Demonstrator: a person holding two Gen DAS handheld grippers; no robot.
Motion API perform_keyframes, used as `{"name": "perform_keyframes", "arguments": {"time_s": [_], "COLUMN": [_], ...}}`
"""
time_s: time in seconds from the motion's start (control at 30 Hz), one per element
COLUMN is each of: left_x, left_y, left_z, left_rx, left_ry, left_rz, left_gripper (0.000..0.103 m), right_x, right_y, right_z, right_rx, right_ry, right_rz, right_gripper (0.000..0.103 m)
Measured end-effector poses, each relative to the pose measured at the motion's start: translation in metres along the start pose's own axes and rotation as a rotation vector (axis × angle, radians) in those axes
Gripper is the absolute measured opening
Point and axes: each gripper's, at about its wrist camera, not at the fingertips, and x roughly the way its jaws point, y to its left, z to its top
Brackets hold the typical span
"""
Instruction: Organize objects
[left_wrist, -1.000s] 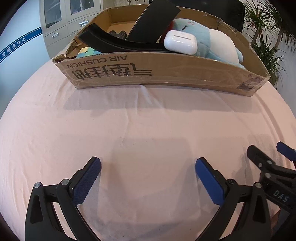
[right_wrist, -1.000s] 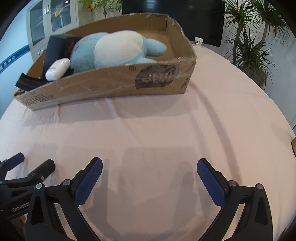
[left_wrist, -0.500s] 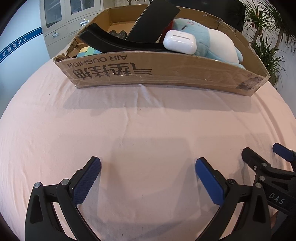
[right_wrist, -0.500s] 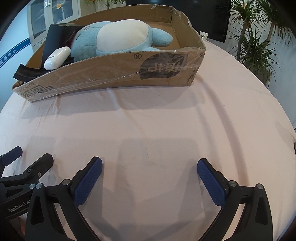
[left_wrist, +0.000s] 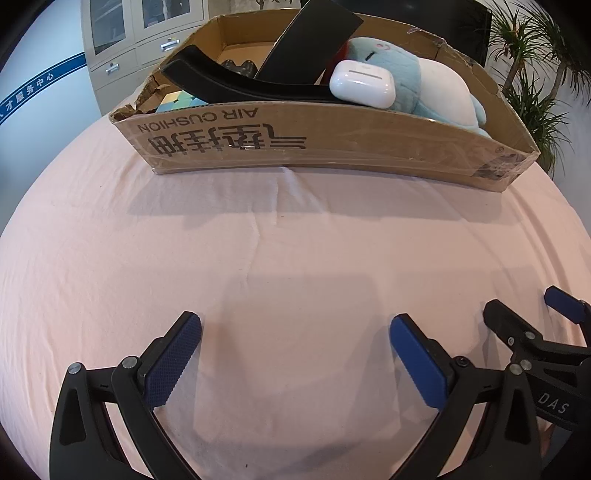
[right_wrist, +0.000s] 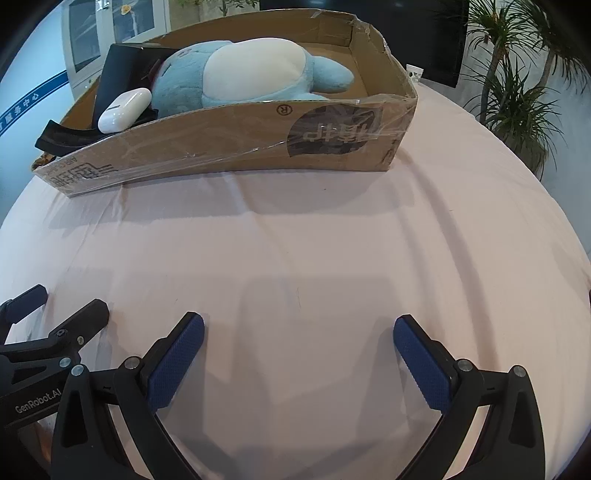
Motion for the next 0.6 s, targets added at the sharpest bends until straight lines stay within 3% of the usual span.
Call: {"name": "perform_keyframes", "arguments": {"time_s": [0.6], "left_x": [0.0], "left_y": [0.0019], "left_z": [0.0001], "left_rx": [0.002], "left_ry": [0.0], "left_rz": [-0.002], "left_gripper": [0.102], "right_x": [0.0001], "right_y": [0.0003], "right_z": [-0.0002], "right_rx": [-0.002], "right_ry": [0.0], "right_rz": [0.002], "right_gripper": [0.103]}}
